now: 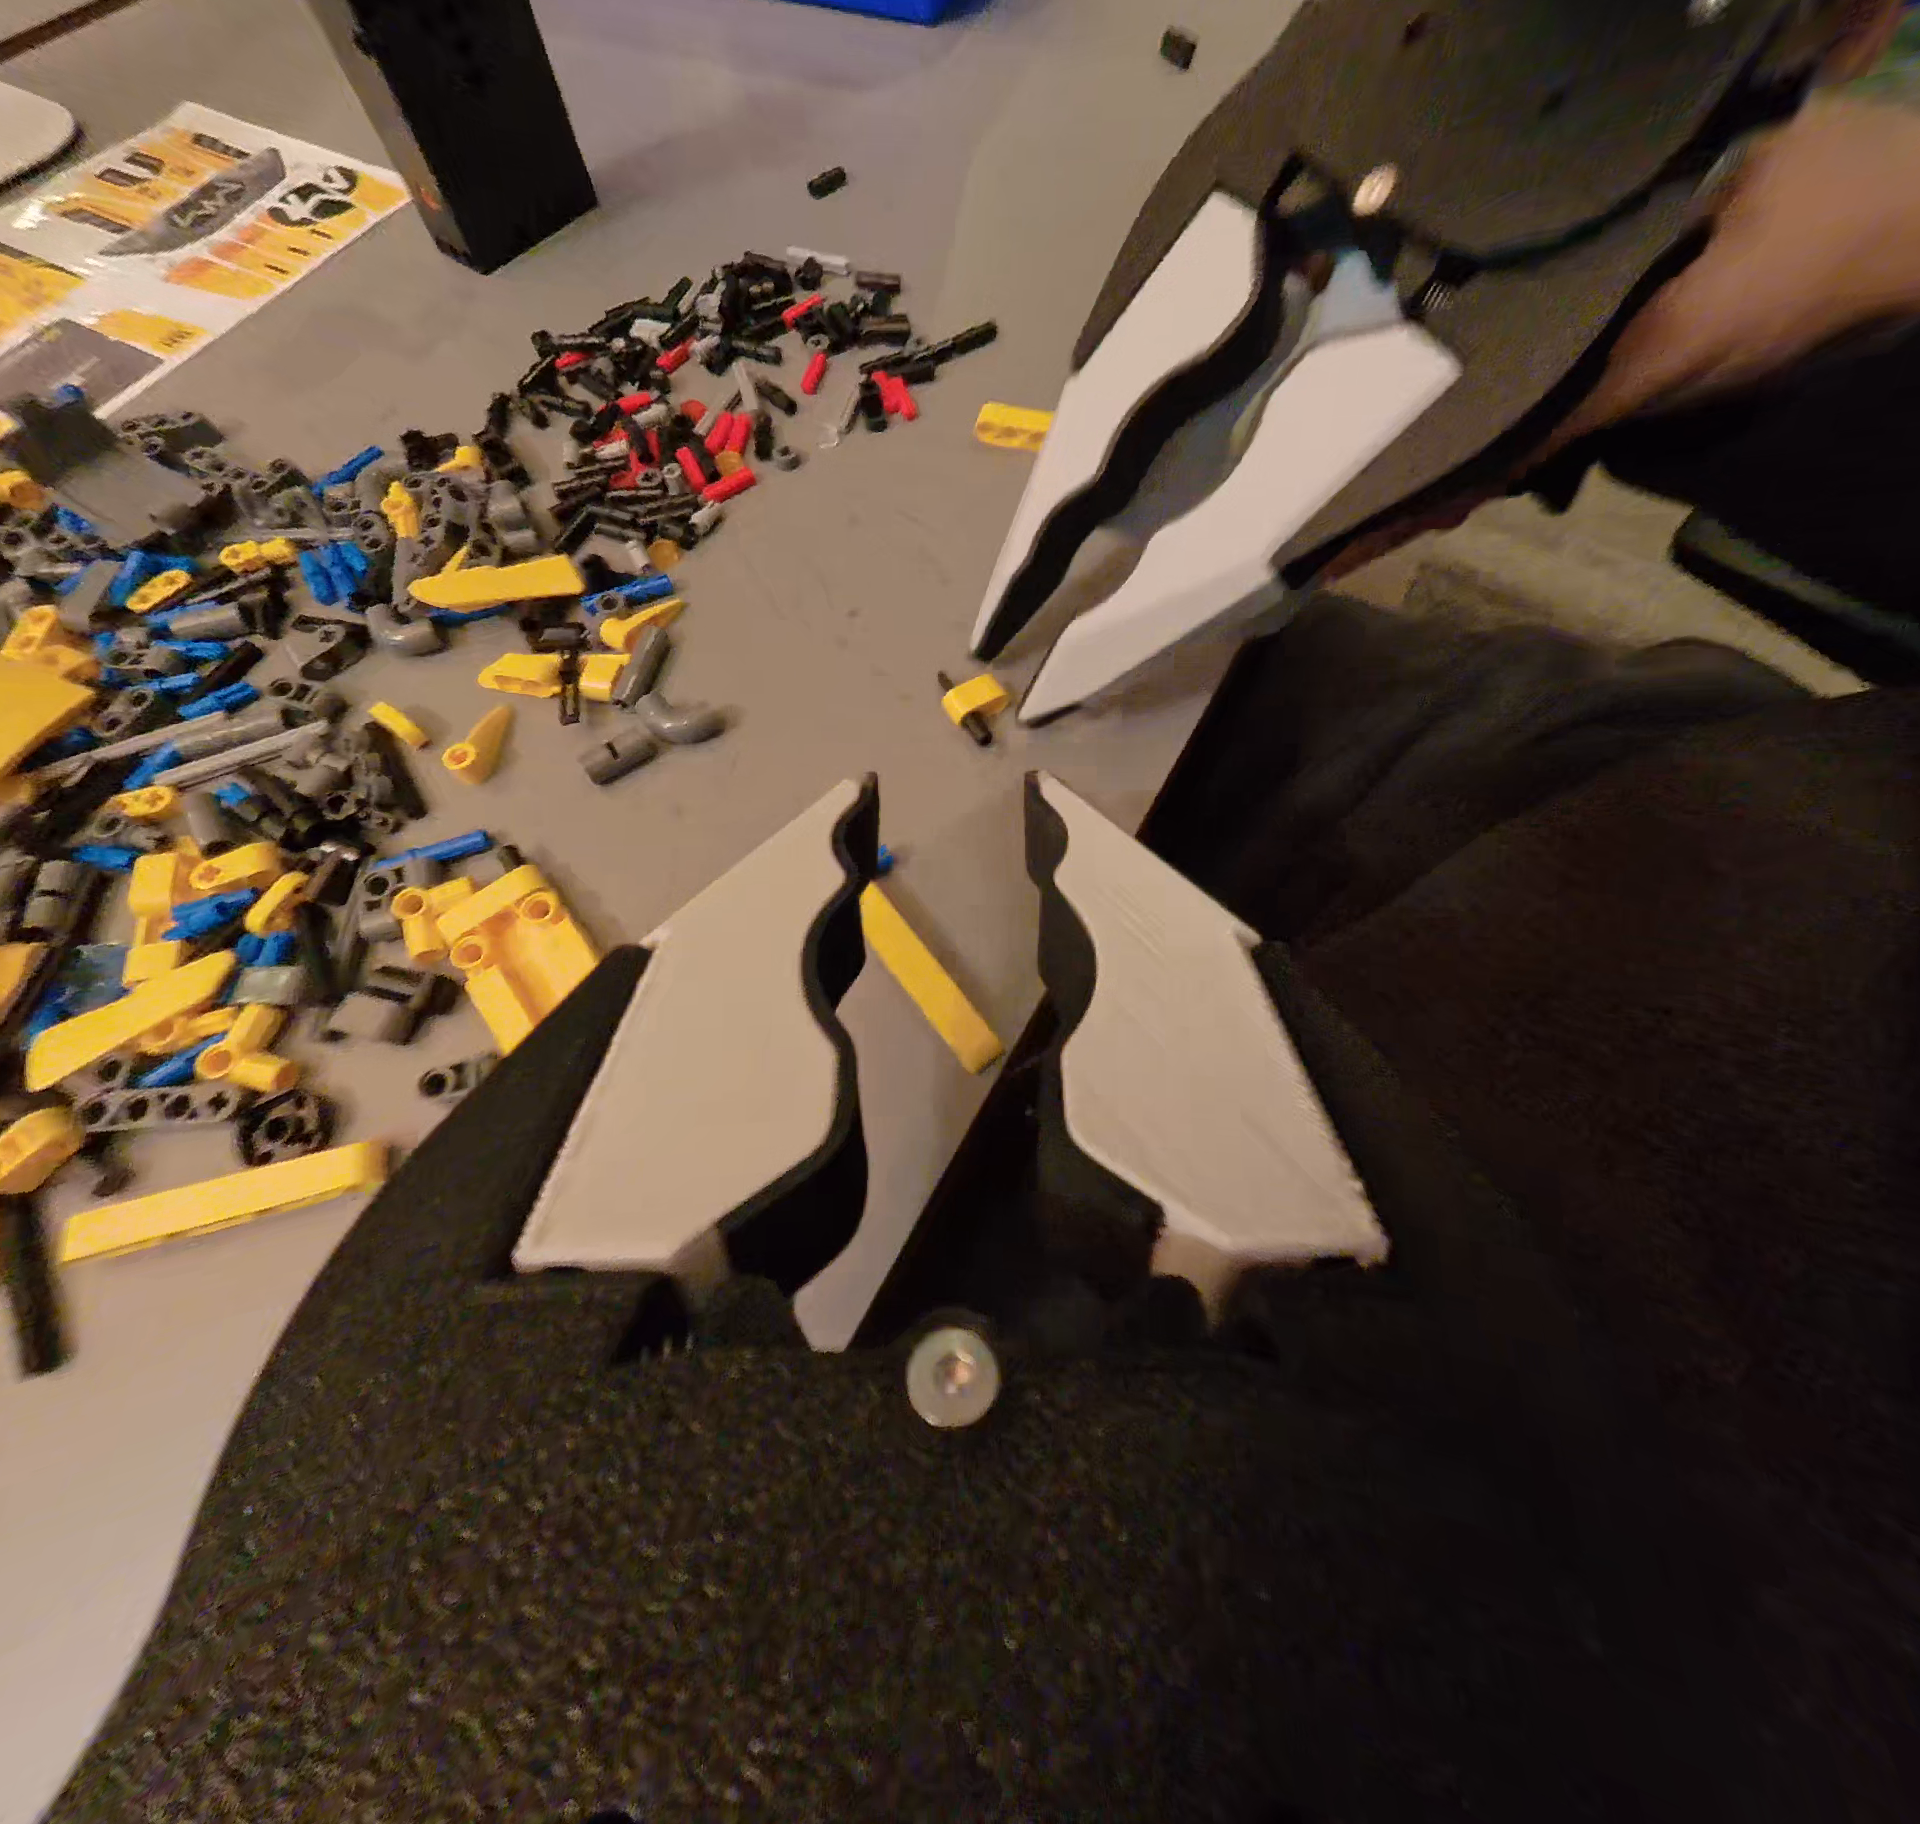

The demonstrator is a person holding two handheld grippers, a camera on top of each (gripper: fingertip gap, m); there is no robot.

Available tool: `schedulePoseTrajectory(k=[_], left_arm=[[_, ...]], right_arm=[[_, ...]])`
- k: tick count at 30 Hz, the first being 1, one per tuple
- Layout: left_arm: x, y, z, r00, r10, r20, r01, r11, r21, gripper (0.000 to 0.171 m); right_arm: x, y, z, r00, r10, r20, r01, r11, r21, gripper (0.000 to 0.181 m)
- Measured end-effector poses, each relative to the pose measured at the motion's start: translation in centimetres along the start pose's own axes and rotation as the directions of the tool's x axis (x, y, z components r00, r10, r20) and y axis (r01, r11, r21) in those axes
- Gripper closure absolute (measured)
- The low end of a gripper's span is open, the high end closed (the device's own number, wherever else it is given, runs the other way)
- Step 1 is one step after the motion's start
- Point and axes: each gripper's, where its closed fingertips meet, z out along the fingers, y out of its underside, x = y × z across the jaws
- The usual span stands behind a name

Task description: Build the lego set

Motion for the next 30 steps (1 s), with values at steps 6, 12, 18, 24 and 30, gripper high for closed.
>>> schedulePoseTrajectory(k=[6,12,18,24,30], left_arm=[[0.7,-0.4,0.3,0.995,-0.072,-0.073,0.074,0.997,0.035,0.144],[1.8,-1.7,-0.1,0.896,-0.335,-0.292,0.37,0.927,0.07,0.147],[2.5,-4.8,-2.0,0.562,-0.52,-0.643,0.714,0.698,0.059,0.157],[2.8,-5.7,-2.8,0.484,-0.51,-0.711,0.757,0.652,0.047,0.167],[3.3,-6.6,-3.6,0.309,-0.497,-0.811,0.831,0.556,-0.025,0.167]], right_arm=[[-0.1,0.0,0.7,0.998,-0.053,-0.038,0.052,0.999,-0.01,0.174],[-1.8,-4.8,-2.1,0.989,-0.118,-0.085,0.14,0.934,0.328,0.173],[-2.6,-6.7,-4.3,0.885,-0.296,-0.359,0.434,0.802,0.411,0.173],[-3.4,-7.6,-5.6,0.869,-0.313,-0.384,0.475,0.745,0.468,0.173],[-3.9,-8.1,-6.9,0.817,-0.35,-0.458,0.559,0.679,0.477,0.173]])
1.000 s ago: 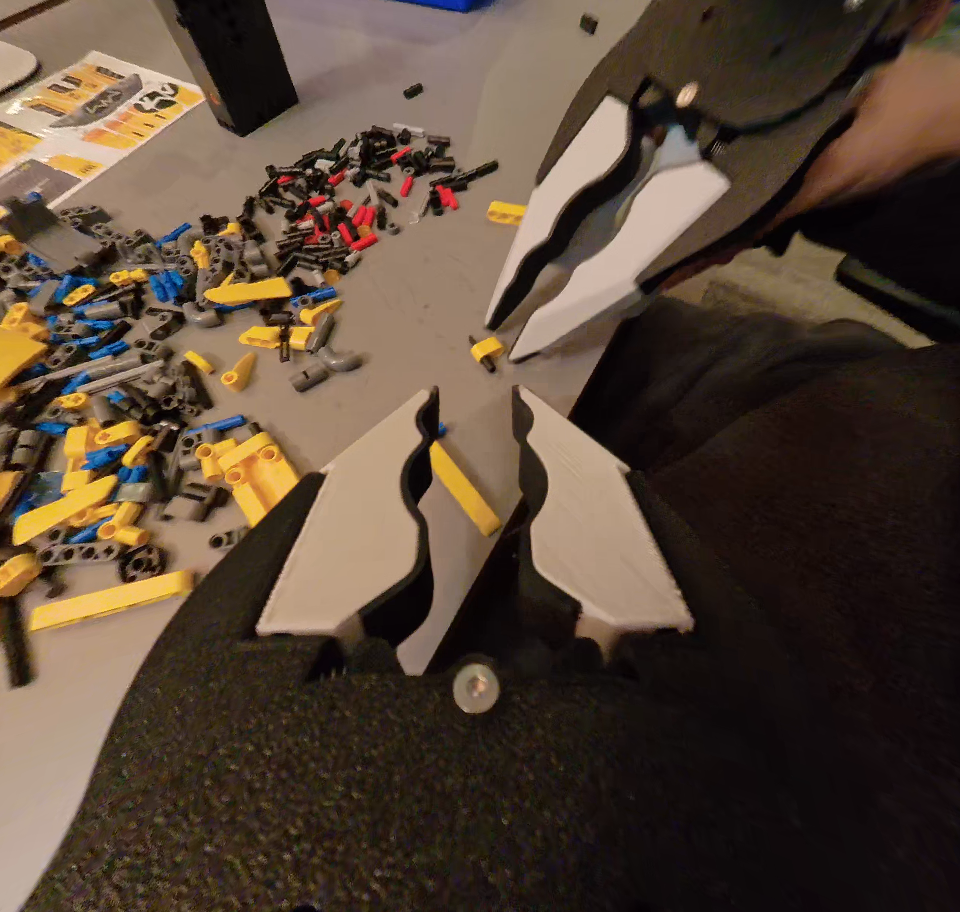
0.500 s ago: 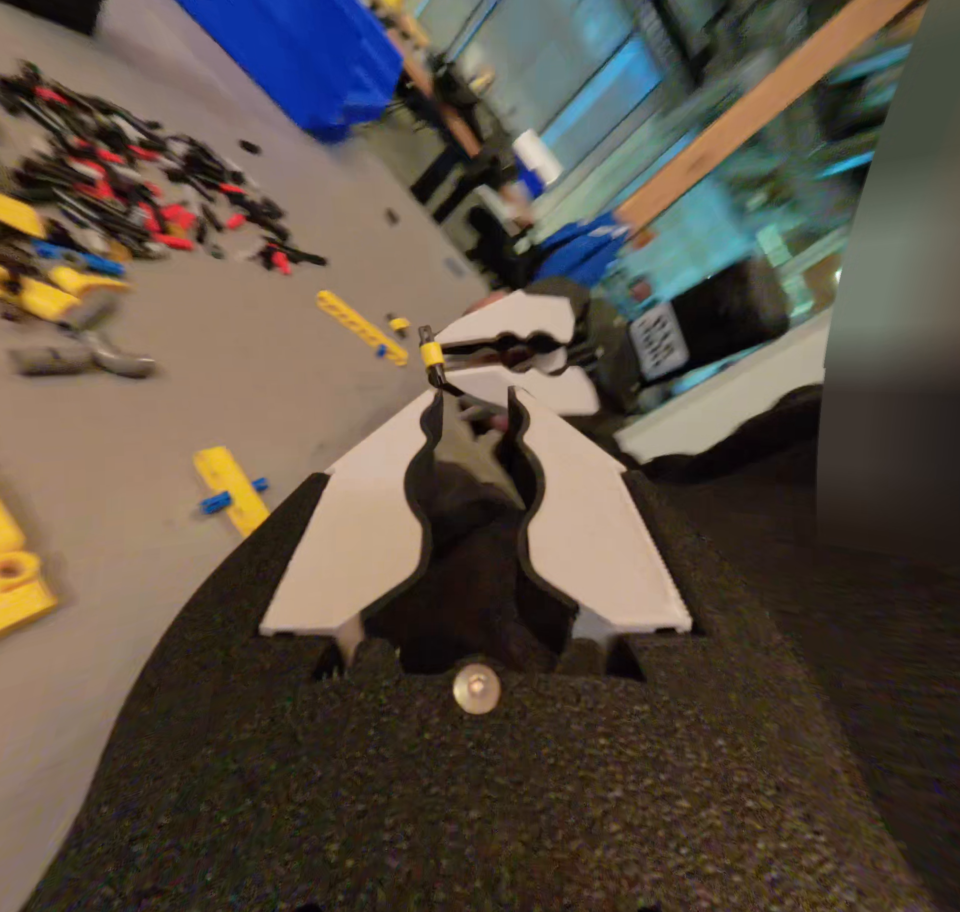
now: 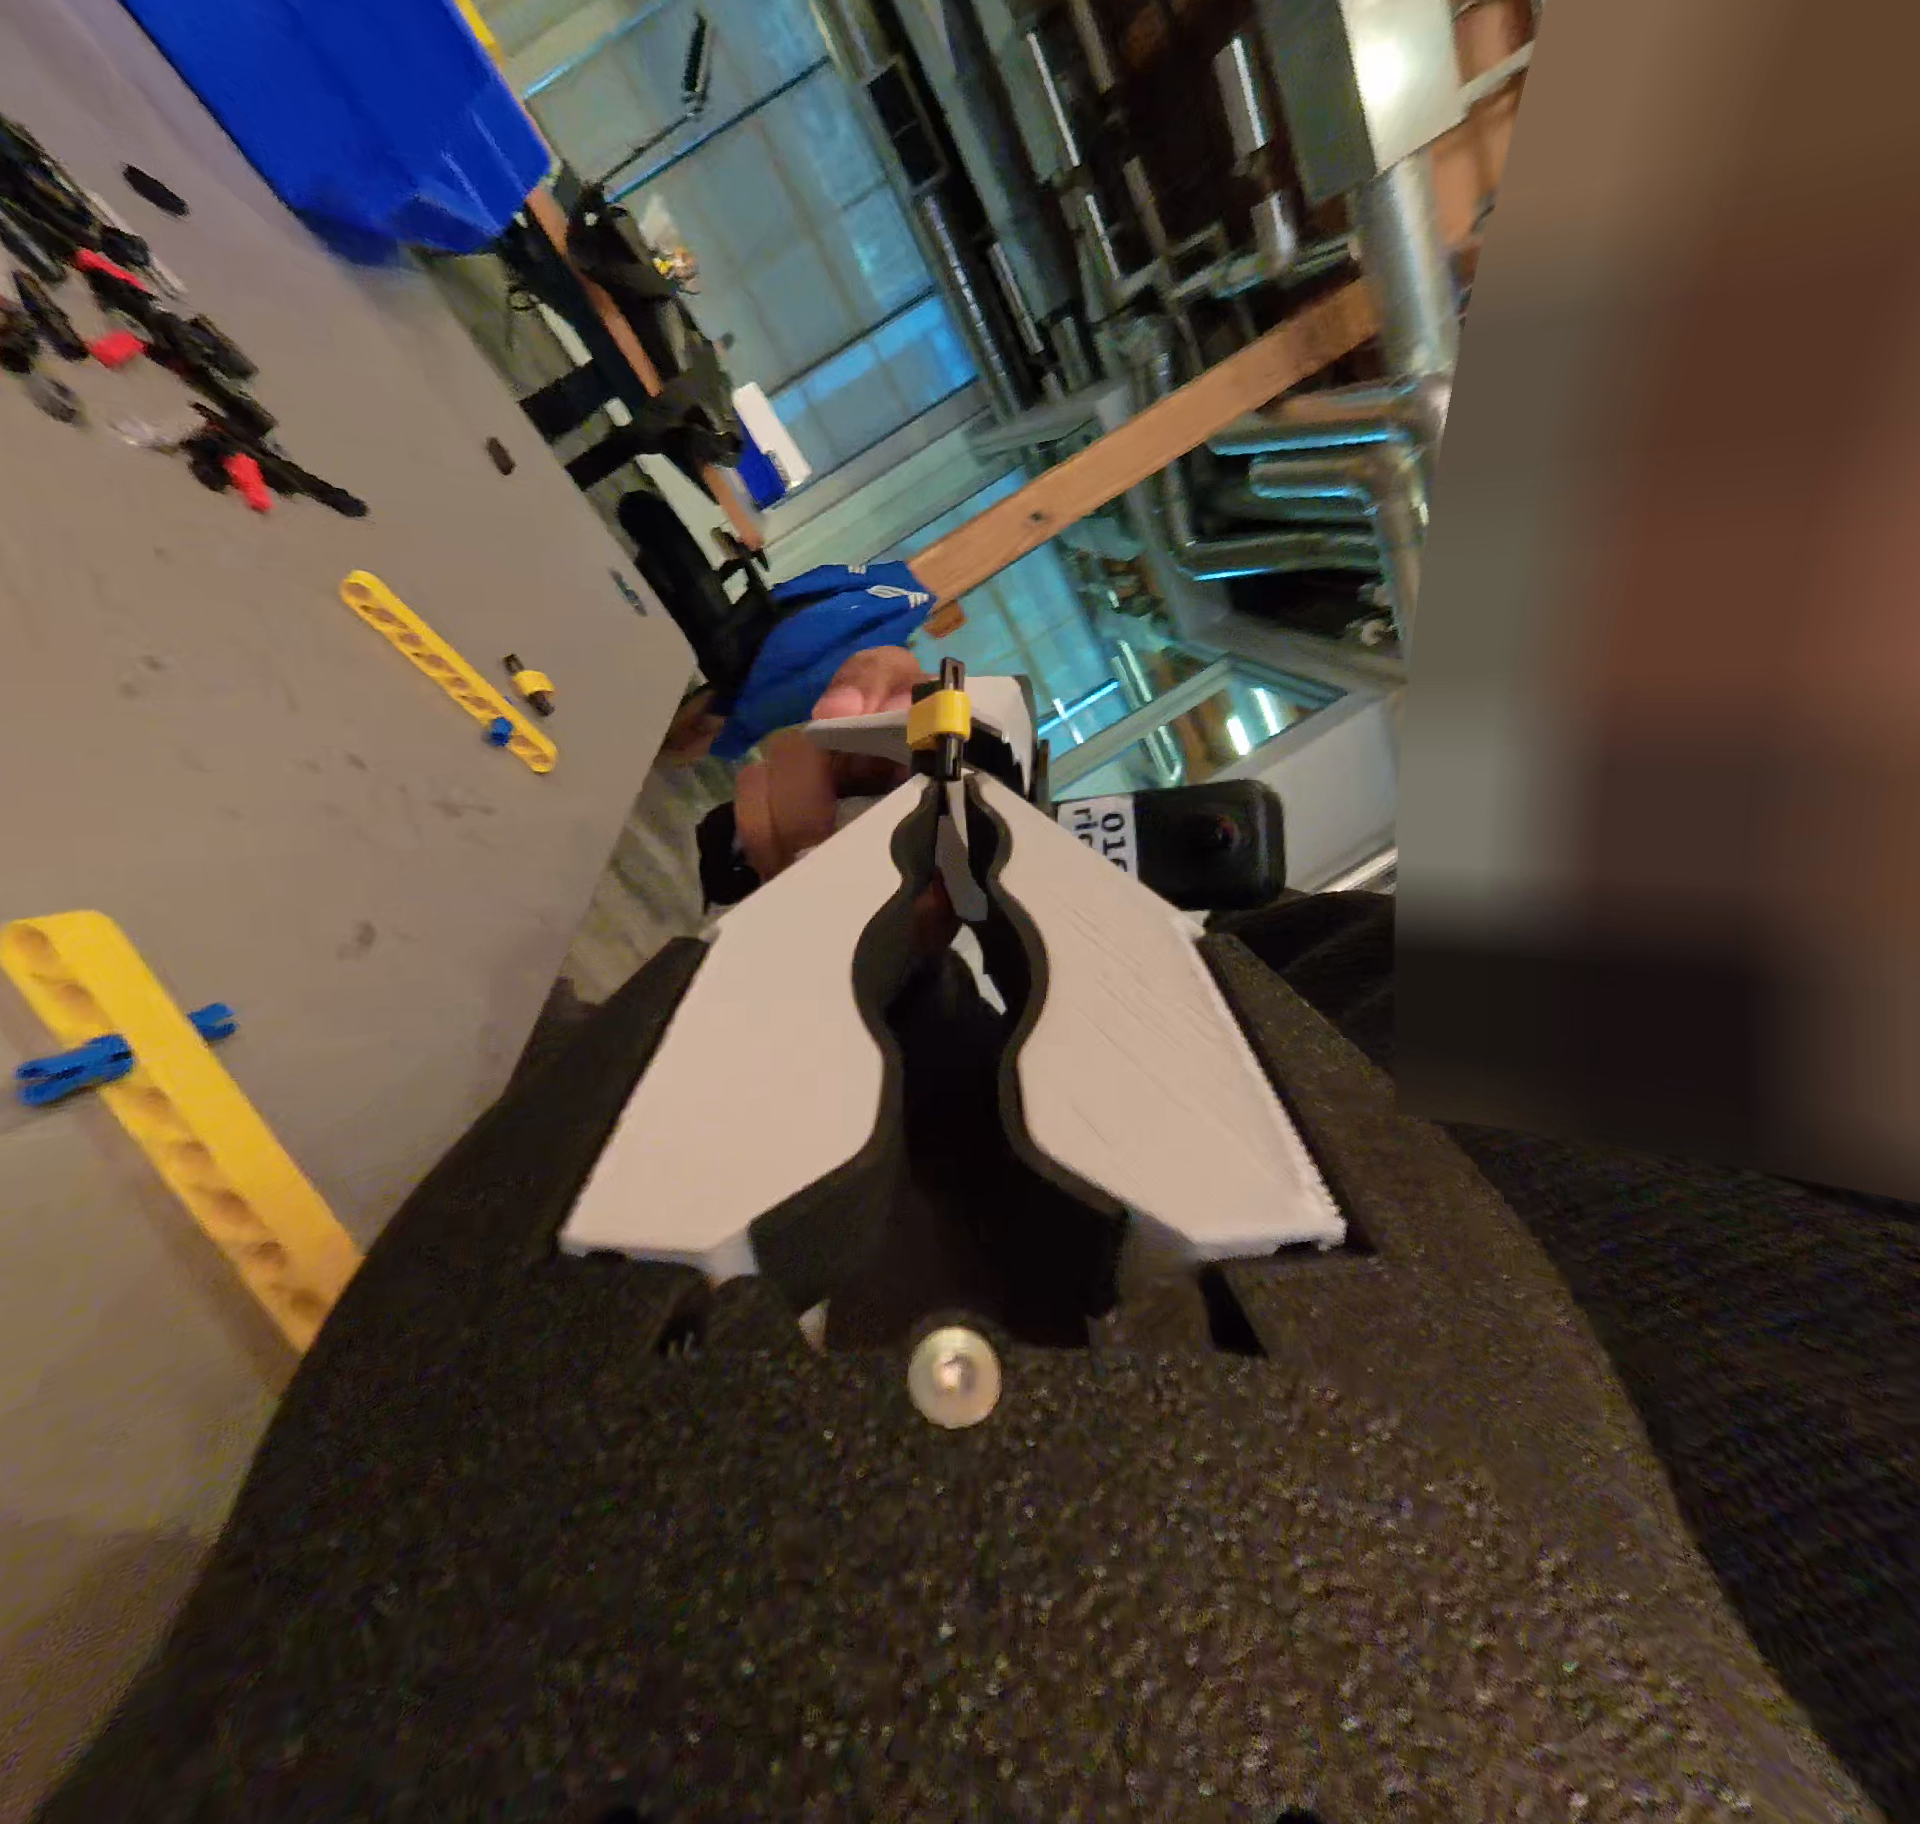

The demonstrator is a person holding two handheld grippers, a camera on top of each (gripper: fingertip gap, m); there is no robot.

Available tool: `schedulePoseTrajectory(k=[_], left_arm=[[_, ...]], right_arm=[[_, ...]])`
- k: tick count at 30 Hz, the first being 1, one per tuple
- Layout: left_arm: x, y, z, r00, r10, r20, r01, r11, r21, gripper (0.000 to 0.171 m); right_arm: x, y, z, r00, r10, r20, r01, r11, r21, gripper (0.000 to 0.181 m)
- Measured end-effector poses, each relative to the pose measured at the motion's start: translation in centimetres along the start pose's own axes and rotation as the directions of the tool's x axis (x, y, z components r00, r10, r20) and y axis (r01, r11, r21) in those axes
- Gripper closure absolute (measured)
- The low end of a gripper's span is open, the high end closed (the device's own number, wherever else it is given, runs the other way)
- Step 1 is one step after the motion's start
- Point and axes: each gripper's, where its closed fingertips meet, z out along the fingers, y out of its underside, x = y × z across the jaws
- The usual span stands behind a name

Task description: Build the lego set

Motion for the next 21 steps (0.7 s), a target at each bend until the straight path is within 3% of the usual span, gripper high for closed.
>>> schedulePoseTrajectory(k=[10,12,14,15,17,19,21], left_arm=[[-0.3,-0.3,0.1,0.989,0.118,0.085,-0.119,0.993,0.008,0.168],[-0.6,-0.4,-0.1,0.974,0.184,0.133,-0.184,0.983,-0.01,0.167],[-1.1,-0.3,-0.5,0.939,0.282,0.197,-0.274,0.959,-0.068,0.168],[-1.2,-0.2,-0.6,0.914,0.343,0.218,-0.326,0.939,-0.108,0.168],[-1.5,0.2,-1.1,0.832,0.49,0.261,-0.446,0.87,-0.212,0.168],[-2.3,0.7,-1.7,0.695,0.652,0.302,-0.554,0.754,-0.352,0.168],[-3.0,1.5,-2.1,0.55,0.785,0.287,-0.618,0.613,-0.492,0.168]], right_arm=[[0.0,0.2,-0.2,1.0,-0.015,0.0,0.015,1.0,-0.015,0.173],[-0.1,0.4,-0.1,0.998,0.058,0.026,-0.058,0.998,-0.022,0.173],[-0.1,0.6,-0.1,0.97,0.231,0.073,-0.23,0.973,-0.021,0.173],[0.0,0.6,-0.3,0.927,0.358,0.116,-0.358,0.934,-0.023,0.173],[0.2,0.6,-0.7,0.763,0.609,0.217,-0.611,0.789,-0.065,0.171],[0.8,0.9,-0.8,0.57,0.779,0.262,-0.773,0.616,-0.149,0.164],[0.4,1.3,-1.0,0.427,0.853,0.301,-0.829,0.502,-0.248,0.159]])
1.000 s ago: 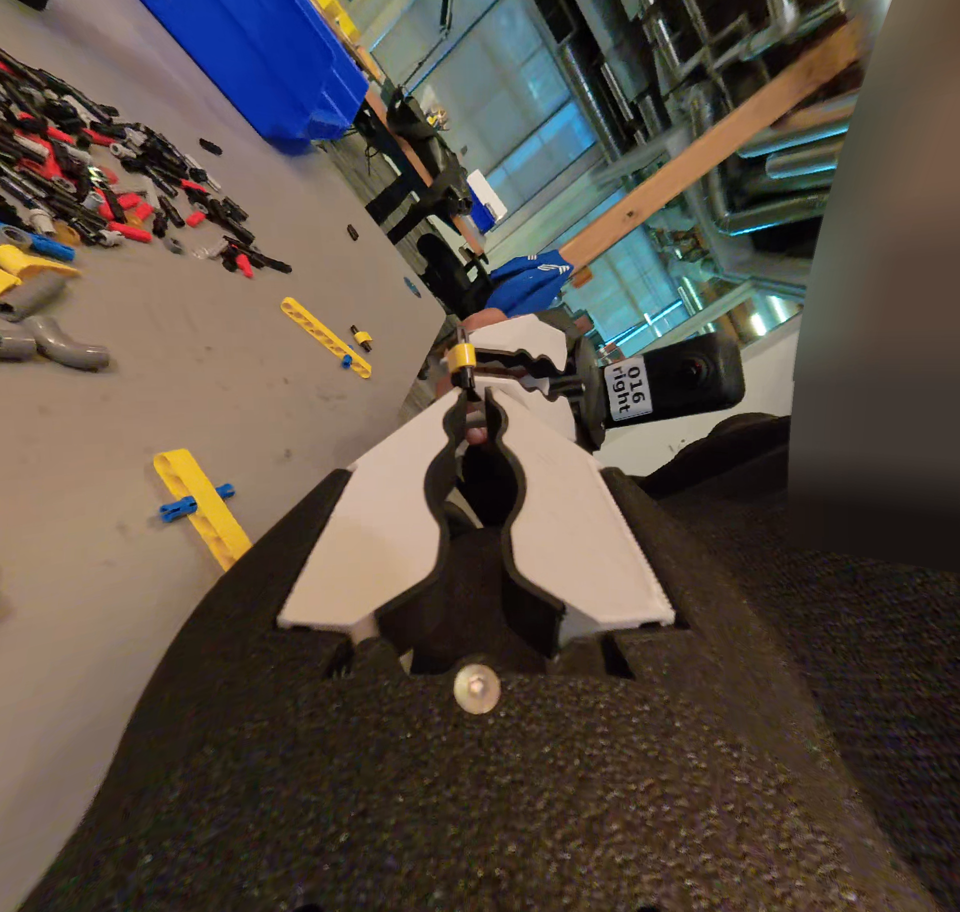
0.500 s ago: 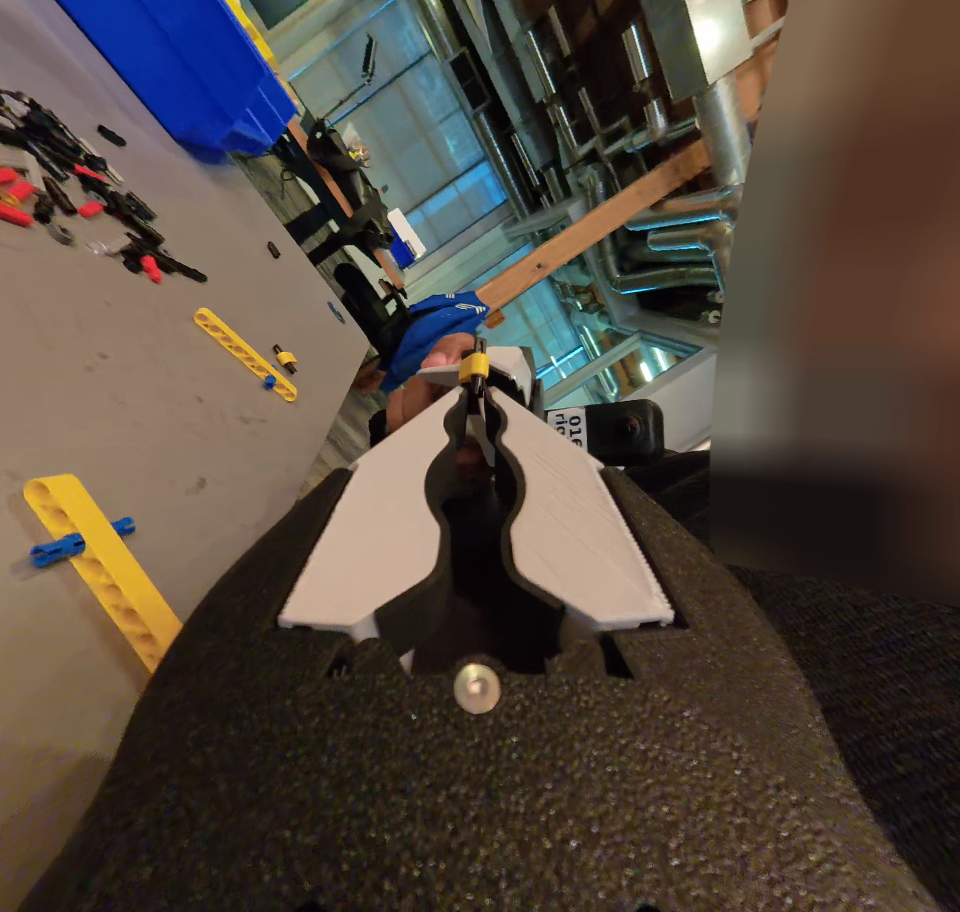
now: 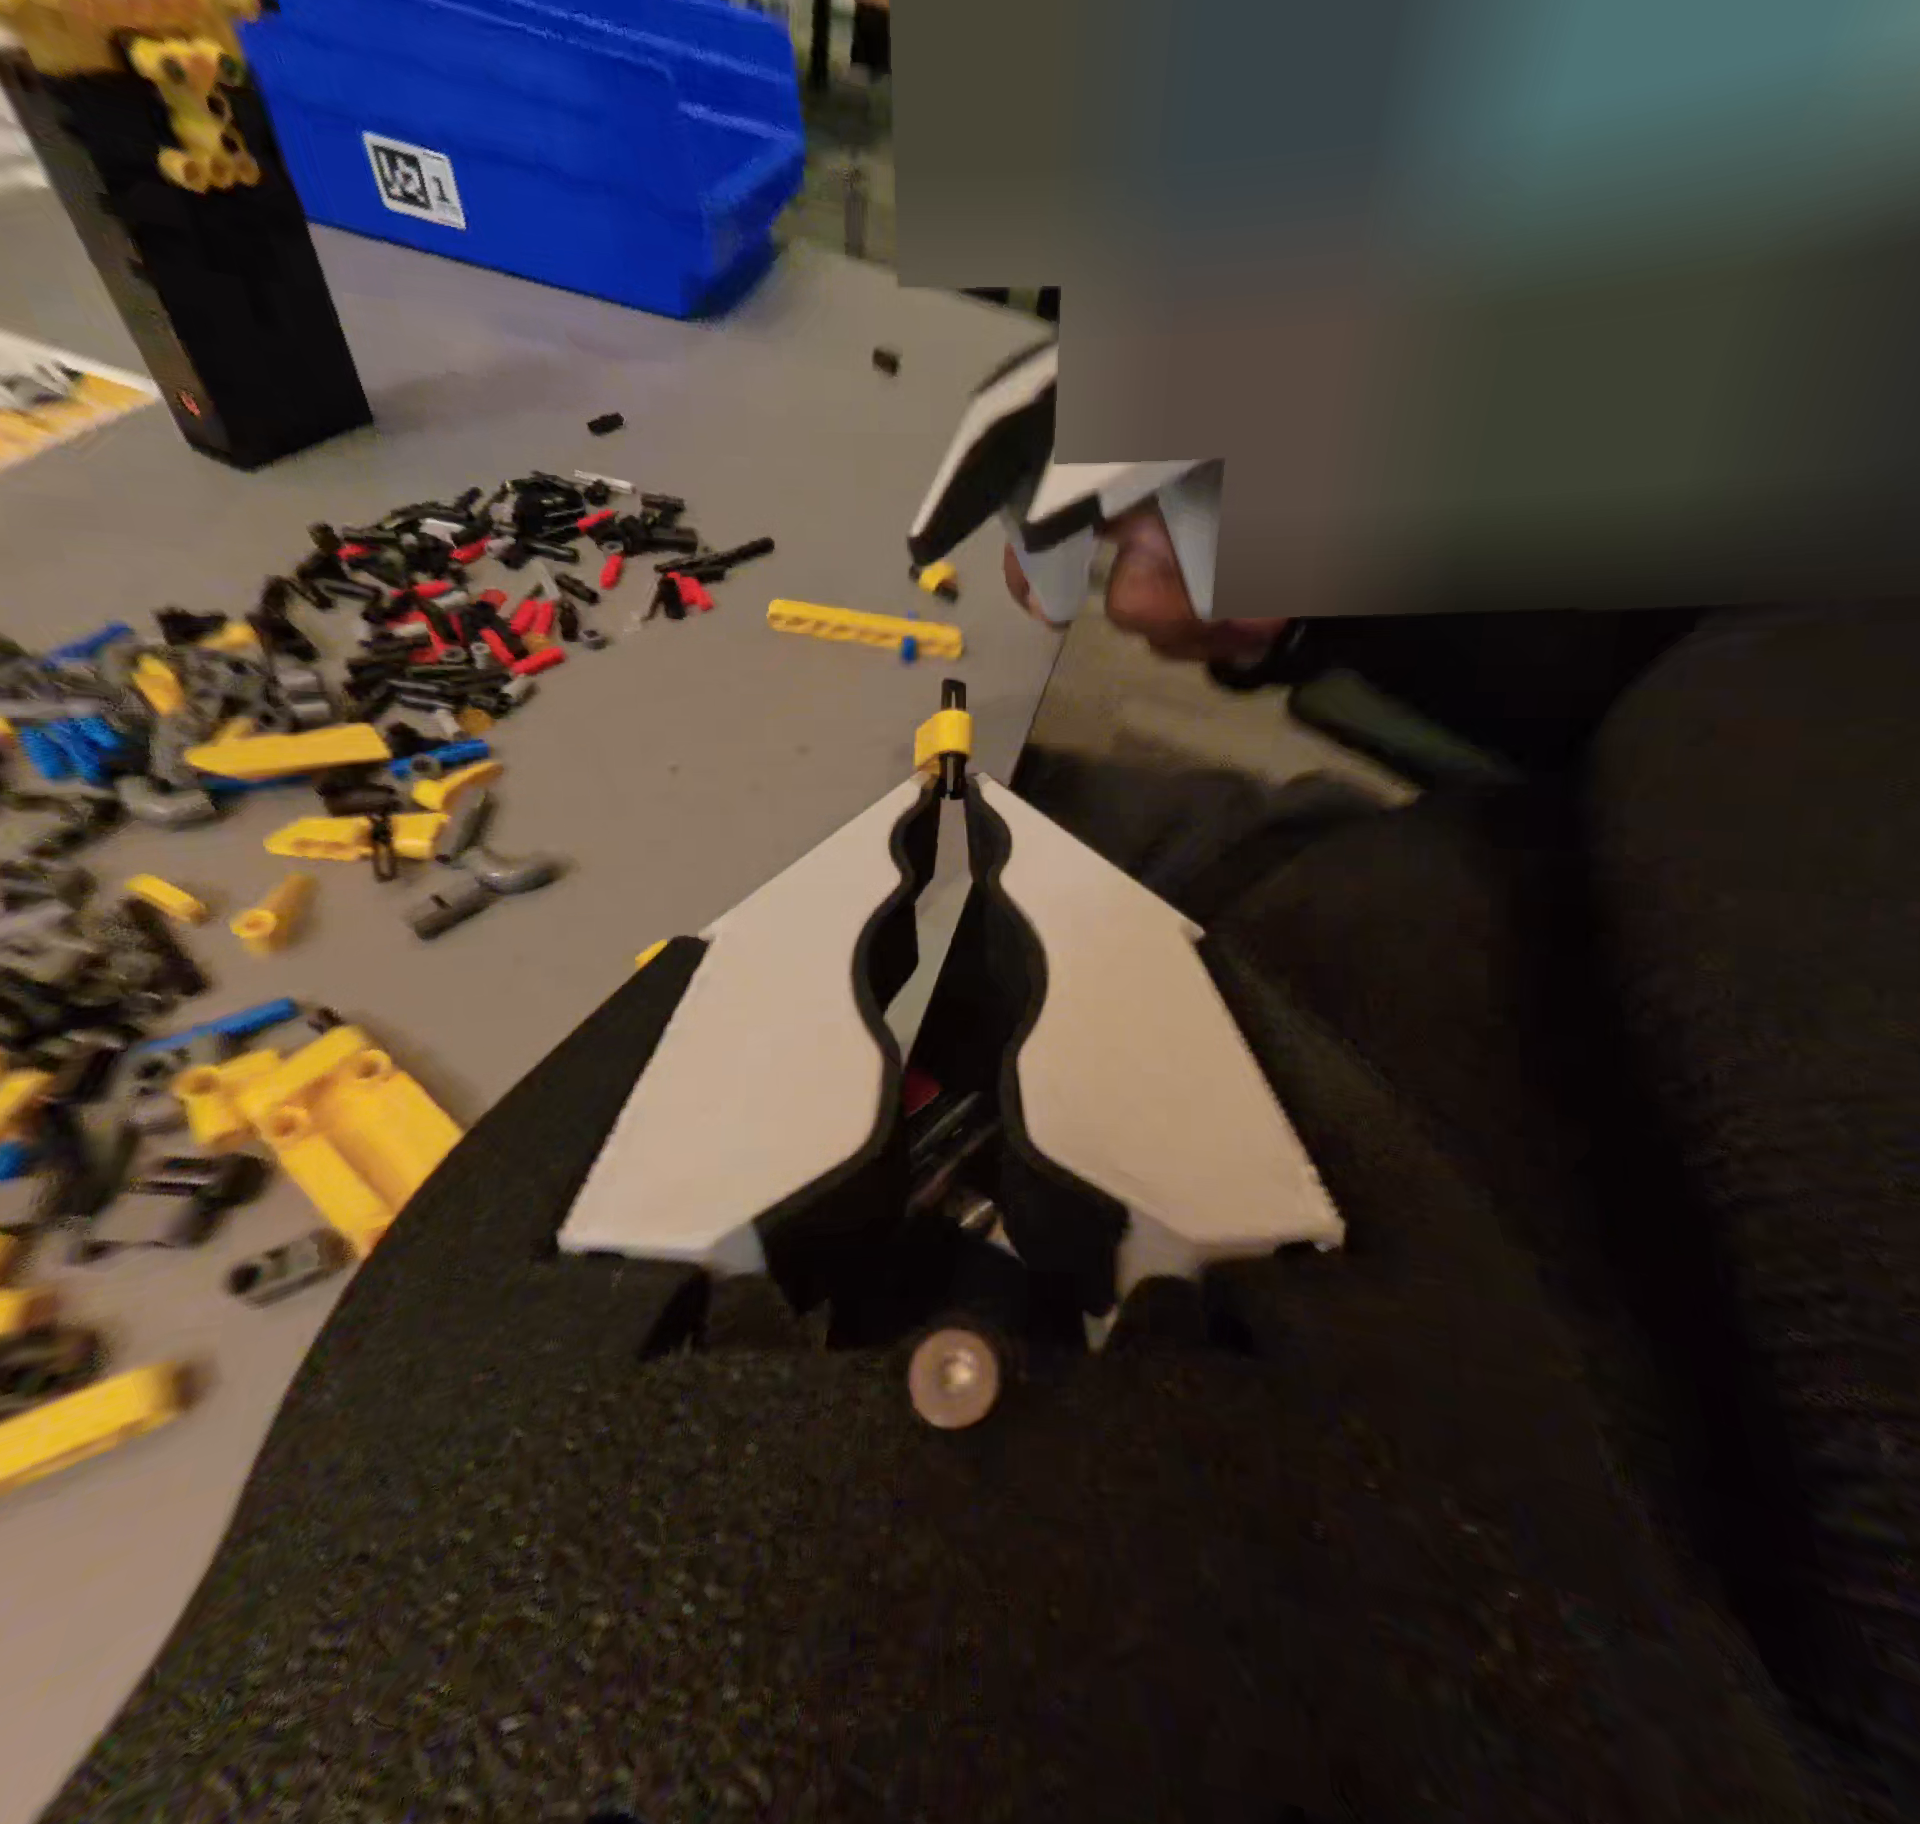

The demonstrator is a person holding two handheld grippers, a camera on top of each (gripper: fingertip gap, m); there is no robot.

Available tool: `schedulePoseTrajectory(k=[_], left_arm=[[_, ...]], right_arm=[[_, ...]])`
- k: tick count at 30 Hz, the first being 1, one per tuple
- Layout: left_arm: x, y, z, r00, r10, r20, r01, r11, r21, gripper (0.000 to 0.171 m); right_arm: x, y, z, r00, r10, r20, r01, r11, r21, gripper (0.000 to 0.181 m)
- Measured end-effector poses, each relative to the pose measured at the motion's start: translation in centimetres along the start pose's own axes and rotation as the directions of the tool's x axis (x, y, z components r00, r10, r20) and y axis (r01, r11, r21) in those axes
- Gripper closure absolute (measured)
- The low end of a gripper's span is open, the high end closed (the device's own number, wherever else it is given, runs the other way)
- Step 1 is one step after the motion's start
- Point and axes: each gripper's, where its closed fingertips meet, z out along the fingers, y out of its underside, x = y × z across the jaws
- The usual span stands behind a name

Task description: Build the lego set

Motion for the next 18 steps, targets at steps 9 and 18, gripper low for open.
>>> schedulePoseTrajectory(k=[9,18], left_arm=[[1.5,1.0,1.0,0.967,0.253,0.033,-0.25,0.965,-0.075,0.168],[1.6,1.5,1.1,0.962,0.274,0.019,-0.271,0.958,-0.093,0.168]], right_arm=[[-1.0,3.5,0.7,0.935,0.31,0.174,-0.259,0.929,-0.263,0.162],[-0.7,4.4,0.3,0.948,0.268,0.174,-0.206,0.929,-0.308,0.18]])
